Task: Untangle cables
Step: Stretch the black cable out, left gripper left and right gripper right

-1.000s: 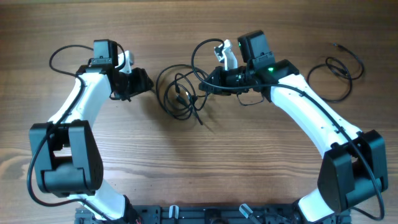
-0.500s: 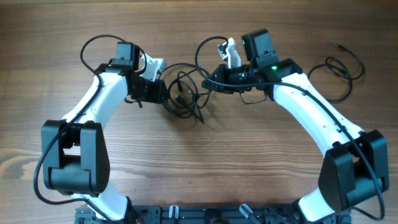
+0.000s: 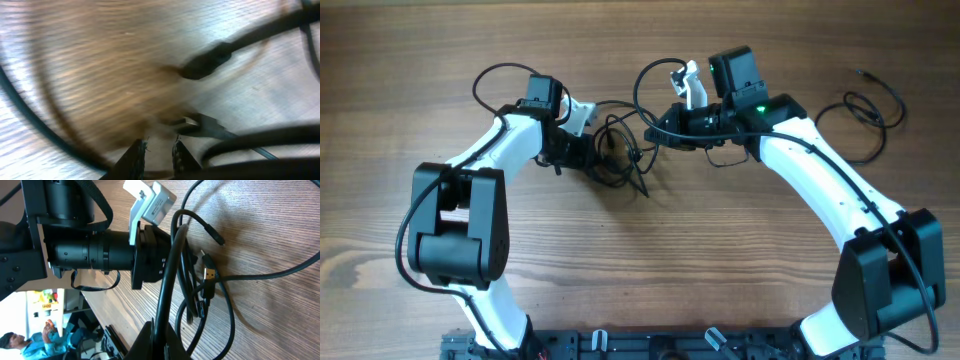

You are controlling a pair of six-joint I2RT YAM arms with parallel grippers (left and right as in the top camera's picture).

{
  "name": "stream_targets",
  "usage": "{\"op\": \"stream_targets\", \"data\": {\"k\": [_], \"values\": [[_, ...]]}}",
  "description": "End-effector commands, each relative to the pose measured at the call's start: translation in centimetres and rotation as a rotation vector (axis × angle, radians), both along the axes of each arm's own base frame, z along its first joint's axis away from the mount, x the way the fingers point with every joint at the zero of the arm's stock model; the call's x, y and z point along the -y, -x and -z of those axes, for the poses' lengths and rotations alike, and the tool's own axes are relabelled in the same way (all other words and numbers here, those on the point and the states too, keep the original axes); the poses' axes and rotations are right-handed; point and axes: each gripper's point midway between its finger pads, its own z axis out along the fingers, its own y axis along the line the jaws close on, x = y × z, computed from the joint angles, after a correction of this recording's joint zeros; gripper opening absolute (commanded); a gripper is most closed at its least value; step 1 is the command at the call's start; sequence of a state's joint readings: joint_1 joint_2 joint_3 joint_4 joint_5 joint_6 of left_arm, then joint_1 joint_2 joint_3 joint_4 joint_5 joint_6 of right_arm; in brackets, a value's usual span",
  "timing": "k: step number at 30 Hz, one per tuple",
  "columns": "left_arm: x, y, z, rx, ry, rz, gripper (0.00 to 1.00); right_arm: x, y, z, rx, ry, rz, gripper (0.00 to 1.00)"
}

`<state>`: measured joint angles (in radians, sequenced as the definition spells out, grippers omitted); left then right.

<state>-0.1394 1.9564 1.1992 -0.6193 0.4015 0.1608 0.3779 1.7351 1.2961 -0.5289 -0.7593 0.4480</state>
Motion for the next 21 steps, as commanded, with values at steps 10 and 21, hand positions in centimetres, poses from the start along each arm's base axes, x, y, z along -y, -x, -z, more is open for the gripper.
{"op": "stream_targets", "data": {"k": [10,21], "values": [[-12.9,-1.4,1.8,-0.043,-0.423,-0.660,0.16,19.6,-1.4,5.1,-0.191,0.388,0.392,0.04],[-12.4,-1.4,1.9,-0.056,-0.385,-0.656,0.93,35.6,1.5,7.0,-0.342,0.887,0.871,0.04]]}}
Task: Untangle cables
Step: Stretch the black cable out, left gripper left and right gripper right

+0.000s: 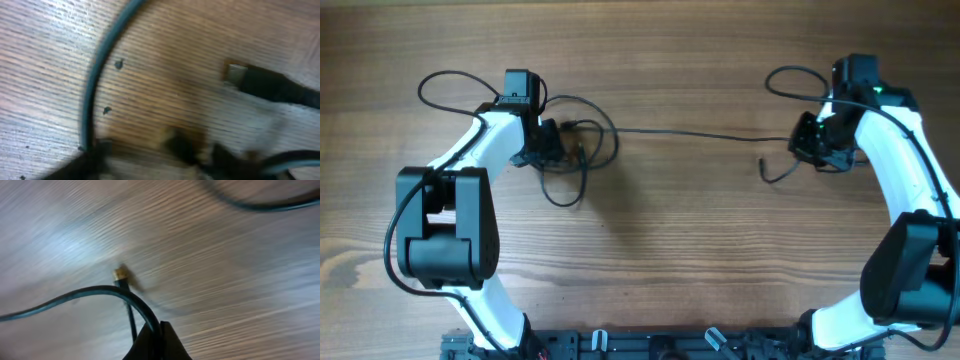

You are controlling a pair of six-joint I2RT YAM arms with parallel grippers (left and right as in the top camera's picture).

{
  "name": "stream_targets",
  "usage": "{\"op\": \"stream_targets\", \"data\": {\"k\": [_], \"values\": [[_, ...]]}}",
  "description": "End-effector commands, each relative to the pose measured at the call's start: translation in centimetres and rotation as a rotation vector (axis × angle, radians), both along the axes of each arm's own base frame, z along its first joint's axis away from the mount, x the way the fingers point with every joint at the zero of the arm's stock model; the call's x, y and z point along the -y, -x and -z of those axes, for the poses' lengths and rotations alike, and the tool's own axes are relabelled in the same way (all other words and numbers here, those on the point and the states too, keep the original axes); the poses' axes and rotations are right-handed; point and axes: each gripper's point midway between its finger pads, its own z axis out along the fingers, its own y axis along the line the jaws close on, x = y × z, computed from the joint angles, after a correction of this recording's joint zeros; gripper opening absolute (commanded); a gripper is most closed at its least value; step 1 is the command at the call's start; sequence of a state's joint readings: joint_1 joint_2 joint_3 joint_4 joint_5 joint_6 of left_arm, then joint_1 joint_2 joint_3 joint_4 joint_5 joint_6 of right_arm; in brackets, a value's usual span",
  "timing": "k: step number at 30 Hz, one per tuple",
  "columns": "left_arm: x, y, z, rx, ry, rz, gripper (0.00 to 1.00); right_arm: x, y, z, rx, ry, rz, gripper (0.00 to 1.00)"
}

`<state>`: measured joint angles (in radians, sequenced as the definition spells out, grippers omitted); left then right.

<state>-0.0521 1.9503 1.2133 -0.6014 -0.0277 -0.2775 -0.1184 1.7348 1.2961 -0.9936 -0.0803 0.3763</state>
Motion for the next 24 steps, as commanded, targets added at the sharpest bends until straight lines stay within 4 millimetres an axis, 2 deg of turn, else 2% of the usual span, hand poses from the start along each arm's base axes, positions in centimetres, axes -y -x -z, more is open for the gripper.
{"op": "stream_targets", "data": {"k": [1,4,7,9,10,11,13,14,16,17,18,19,20,22,24], "values": [[-2.0,1.1,1.3,-0.046,-0.046,-0.064,1.00,7.5,1.2,-1.0,-0.004,0.224,0.232,0.04],[-2.0,1.0,1.0,-0.040,-0.019,-0.069,1.00,12.0,2.5,-1.5,-0.018,0.351,0.382,0.04],[-1.6,0.6,-0.4,-0.005,0.080,-0.082,1.00,15.2,3.7,-2.1,-0.020,0.441,0.503,0.04],[-1.1,0.4,-2.1,0.026,0.217,-0.089,1.00,16.3,3.8,-2.2,-0.002,0.441,0.559,0.04],[-0.3,0.3,-3.2,0.045,0.326,-0.073,1.00,16.8,3.8,-2.3,0.008,0.443,0.572,0.04],[1.0,0.2,-4.8,0.082,0.464,0.014,1.00,17.1,3.8,-2.3,0.011,0.444,0.579,0.04],[3.1,0.5,-8.4,0.184,0.727,0.191,1.00,16.8,3.4,-2.1,0.025,0.416,0.575,0.04],[3.0,0.8,-9.6,0.223,0.812,0.223,1.00,16.3,3.0,-1.6,0.040,0.381,0.557,0.04],[0.3,0.7,-8.8,0.215,0.756,0.142,1.00,15.4,2.4,-0.2,0.061,0.329,0.511,0.04],[0.1,0.7,-8.6,0.208,0.757,0.119,1.00,14.8,2.0,0.3,0.073,0.291,0.490,0.04],[0.4,0.8,-8.6,0.200,0.761,0.122,1.00,13.1,1.1,1.1,0.096,0.200,0.405,0.04],[1.3,0.9,-8.6,0.192,0.763,0.144,0.99,11.2,0.5,1.4,0.112,0.109,0.347,0.04],[2.4,0.9,-8.5,0.180,0.758,0.173,0.99,10.4,0.3,1.5,0.115,0.075,0.320,0.04],[4.6,1.1,-8.0,0.147,0.739,0.214,0.98,9.0,-0.1,1.4,0.127,0.021,0.267,0.04],[6.5,1.1,-6.4,0.087,0.623,0.210,0.93,8.2,-0.4,1.4,0.130,0.013,0.242,0.04]]}}
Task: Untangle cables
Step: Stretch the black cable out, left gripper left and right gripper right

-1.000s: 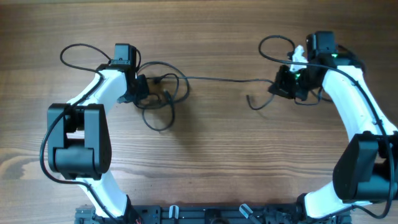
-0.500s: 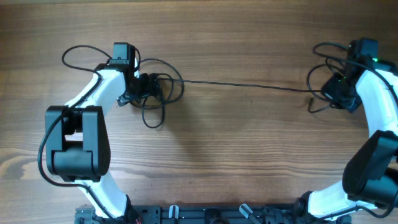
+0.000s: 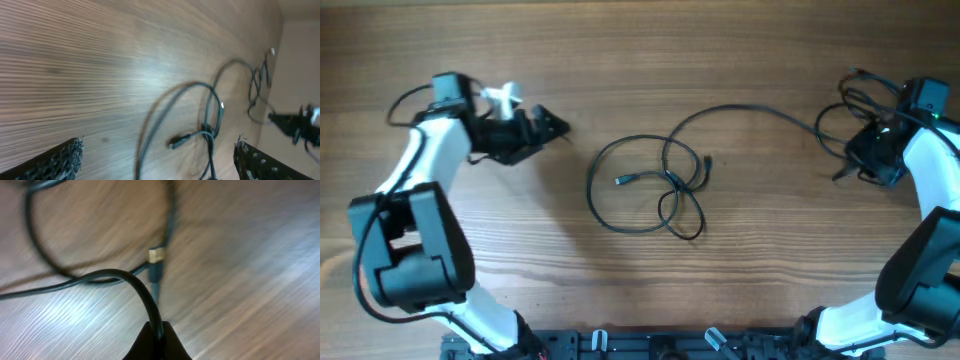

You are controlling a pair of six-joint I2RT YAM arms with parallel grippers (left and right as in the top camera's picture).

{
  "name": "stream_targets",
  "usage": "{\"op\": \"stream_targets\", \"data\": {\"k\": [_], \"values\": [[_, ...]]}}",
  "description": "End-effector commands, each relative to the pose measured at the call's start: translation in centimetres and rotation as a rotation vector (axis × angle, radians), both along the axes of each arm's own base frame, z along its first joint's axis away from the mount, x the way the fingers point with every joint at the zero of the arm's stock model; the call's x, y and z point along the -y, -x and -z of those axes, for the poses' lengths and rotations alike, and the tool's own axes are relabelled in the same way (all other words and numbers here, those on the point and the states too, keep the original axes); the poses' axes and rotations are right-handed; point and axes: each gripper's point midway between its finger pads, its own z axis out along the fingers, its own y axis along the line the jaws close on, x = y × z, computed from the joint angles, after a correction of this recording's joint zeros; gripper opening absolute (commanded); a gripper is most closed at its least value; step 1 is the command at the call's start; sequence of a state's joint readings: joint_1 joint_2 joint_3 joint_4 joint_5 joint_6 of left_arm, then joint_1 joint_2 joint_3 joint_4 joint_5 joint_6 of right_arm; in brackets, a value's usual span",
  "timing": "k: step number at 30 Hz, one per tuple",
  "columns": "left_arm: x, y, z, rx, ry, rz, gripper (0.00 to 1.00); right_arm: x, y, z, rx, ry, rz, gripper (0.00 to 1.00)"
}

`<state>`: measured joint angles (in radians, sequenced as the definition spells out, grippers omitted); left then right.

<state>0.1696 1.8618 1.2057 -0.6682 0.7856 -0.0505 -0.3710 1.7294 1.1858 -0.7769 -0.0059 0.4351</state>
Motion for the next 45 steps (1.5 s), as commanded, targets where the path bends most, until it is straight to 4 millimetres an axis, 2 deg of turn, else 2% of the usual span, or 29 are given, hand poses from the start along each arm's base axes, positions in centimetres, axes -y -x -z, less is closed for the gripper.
{"op": "stream_targets", "data": {"k": [1,3,6,7,8,13,15,18,19,23,25,27,28,29,30,31,32,33,35,38,40,43,45], "values": [[3.8,0.5,1.8,-0.022,-0.176,0.067,0.89,-2.4,-0.9,-0.7,0.045,-0.063,-0.093,0.04],[5.8,0.9,3.1,0.011,-0.360,0.140,0.85,-2.5,-1.0,-0.7,0.045,-0.063,-0.097,0.04],[7.5,1.0,4.1,0.066,-0.557,0.192,0.76,-2.5,-0.9,-0.7,0.043,-0.057,-0.120,0.04],[8.0,1.1,4.4,0.081,-0.623,0.202,0.76,-2.5,-0.9,-0.6,0.042,-0.057,-0.121,0.04],[7.5,0.9,5.0,0.075,-0.690,0.173,0.76,-2.5,-0.9,-0.6,0.042,-0.057,-0.121,0.04],[5.9,1.1,7.8,0.006,-0.718,0.175,0.73,-2.5,-0.9,-0.6,0.042,-0.057,-0.121,0.04],[5.7,1.2,8.6,-0.015,-0.723,0.178,0.65,-2.5,-0.9,-0.7,0.042,-0.057,-0.121,0.04],[5.8,1.1,8.7,-0.010,-0.722,0.176,0.27,-2.5,-0.9,-0.7,0.043,-0.056,-0.121,0.05],[5.7,1.0,8.7,-0.008,-0.725,0.175,0.21,-2.5,-0.9,-0.7,0.043,-0.057,-0.120,0.04],[5.6,1.3,8.7,-0.017,-0.729,0.185,0.25,-2.5,-1.0,-0.7,0.045,-0.056,-0.120,0.04],[5.3,2.3,8.9,-0.010,-0.761,0.305,0.24,-2.5,-1.0,-0.7,0.044,-0.056,-0.120,0.04],[5.1,3.2,9.1,-0.020,-0.776,0.377,0.31,-2.5,-1.0,-0.7,0.045,-0.056,-0.120,0.04],[5.1,3.1,9.1,-0.019,-0.774,0.376,0.32,-2.5,-1.0,-0.7,0.045,-0.056,-0.120,0.04],[5.2,3.0,9.1,-0.014,-0.775,0.374,0.13,-2.5,-1.0,-0.7,0.045,-0.056,-0.120,0.04],[5.2,2.8,9.0,-0.007,-0.774,0.370,0.04,-2.5,-0.9,-0.7,0.044,-0.057,-0.119,0.04],[5.1,2.7,9.0,-0.004,-0.778,0.363,0.04,-2.5,-0.8,-0.6,0.039,-0.059,-0.120,0.04],[4.6,2.3,8.9,-0.010,-0.808,0.319,0.04,-2.6,-0.7,-0.6,0.035,-0.060,-0.120,0.04],[2.3,1.5,8.1,-0.034,-0.920,0.185,0.04,-2.5,-0.8,-0.6,0.039,-0.058,-0.119,0.04],[-1.5,1.0,6.5,-0.072,-1.056,-0.033,0.04,-2.2,-0.9,-0.7,0.048,-0.056,-0.109,0.04],[-7.8,2.0,4.7,-0.194,-1.076,-0.350,0.04,-0.5,-0.4,-0.7,0.043,-0.040,-0.032,0.04],[-10.4,2.6,5.4,-0.296,-0.938,-0.478,0.04,1.0,0.2,-0.6,0.038,-0.033,0.041,0.04],[-12.7,3.4,6.2,-0.431,-0.552,-0.611,0.04,3.4,1.3,-0.6,0.036,-0.027,0.145,0.04],[-14.4,4.2,6.4,-0.473,-0.374,-0.684,0.04,5.0,2.2,-0.6,0.029,-0.007,0.247,0.04]]}}
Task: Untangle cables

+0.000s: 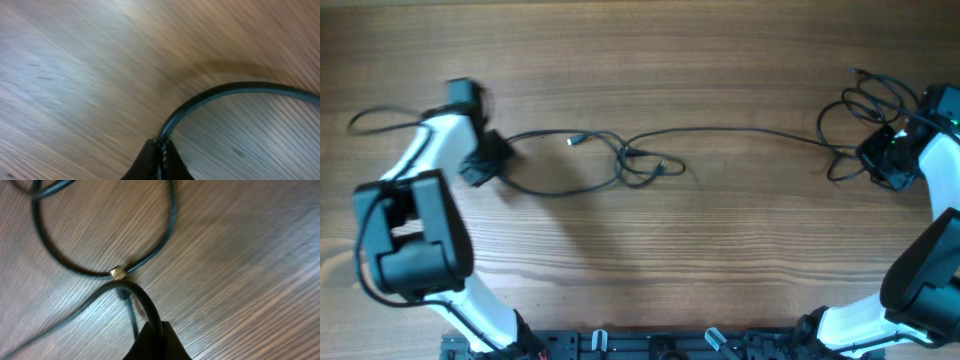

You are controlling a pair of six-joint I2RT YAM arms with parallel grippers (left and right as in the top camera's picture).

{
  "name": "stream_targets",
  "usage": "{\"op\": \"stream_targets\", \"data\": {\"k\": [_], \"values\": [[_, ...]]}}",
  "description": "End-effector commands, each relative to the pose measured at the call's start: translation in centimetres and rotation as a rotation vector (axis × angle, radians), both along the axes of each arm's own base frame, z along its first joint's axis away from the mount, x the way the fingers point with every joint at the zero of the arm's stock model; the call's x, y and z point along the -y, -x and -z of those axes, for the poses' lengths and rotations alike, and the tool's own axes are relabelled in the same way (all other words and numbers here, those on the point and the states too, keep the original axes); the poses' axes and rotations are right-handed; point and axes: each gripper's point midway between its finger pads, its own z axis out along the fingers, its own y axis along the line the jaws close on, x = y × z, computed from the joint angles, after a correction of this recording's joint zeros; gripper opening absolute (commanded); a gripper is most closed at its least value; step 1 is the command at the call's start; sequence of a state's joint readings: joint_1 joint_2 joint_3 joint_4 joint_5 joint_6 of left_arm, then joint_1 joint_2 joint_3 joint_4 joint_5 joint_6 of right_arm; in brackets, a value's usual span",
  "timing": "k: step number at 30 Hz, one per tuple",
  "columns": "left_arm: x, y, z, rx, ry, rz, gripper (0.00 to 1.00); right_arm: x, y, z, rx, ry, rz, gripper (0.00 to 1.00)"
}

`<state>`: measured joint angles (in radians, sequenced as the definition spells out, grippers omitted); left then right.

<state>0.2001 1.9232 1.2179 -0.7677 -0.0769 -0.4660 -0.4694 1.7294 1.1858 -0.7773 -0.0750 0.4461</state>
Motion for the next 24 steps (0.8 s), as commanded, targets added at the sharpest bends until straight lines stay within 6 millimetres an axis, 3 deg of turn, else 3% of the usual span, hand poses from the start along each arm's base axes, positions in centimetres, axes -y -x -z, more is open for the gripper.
{"op": "stream_targets", "data": {"k": [1,6,8,11,13,15,17,19,20,24], "values": [[-0.8,0.6,-0.5,0.108,0.337,-0.206,0.04,3.5,1.6,-0.6,-0.009,0.059,0.208,0.04],[-2.5,2.1,1.3,0.249,0.557,-0.378,0.04,6.2,2.4,-0.8,0.027,0.060,0.398,0.04],[-3.0,2.4,1.4,0.268,0.579,-0.403,0.04,7.1,2.5,-1.0,0.045,0.065,0.434,0.04],[-3.5,2.5,1.4,0.274,0.575,-0.414,0.04,10.5,2.8,-1.7,0.121,0.093,0.504,0.04],[-3.6,2.4,1.3,0.278,0.574,-0.413,0.04,11.8,1.8,-2.5,0.207,0.090,0.451,0.04],[-3.6,2.3,1.3,0.282,0.572,-0.411,0.04,12.8,-0.8,-4.4,0.341,0.134,0.286,0.04],[-3.4,2.2,1.3,0.285,0.571,-0.402,0.05,14.0,-2.2,-7.4,0.395,0.180,0.261,0.04],[-2.9,1.7,1.3,0.289,0.567,-0.376,0.05,15.5,-3.2,-11.9,0.430,0.252,0.241,0.04],[-2.6,1.5,1.3,0.290,0.565,-0.367,0.05,16.3,-3.2,-14.3,0.429,0.303,0.243,0.04],[-2.2,1.0,1.4,0.292,0.543,-0.340,0.08,18.7,-2.2,-20.2,0.400,0.486,0.248,0.04]]}}
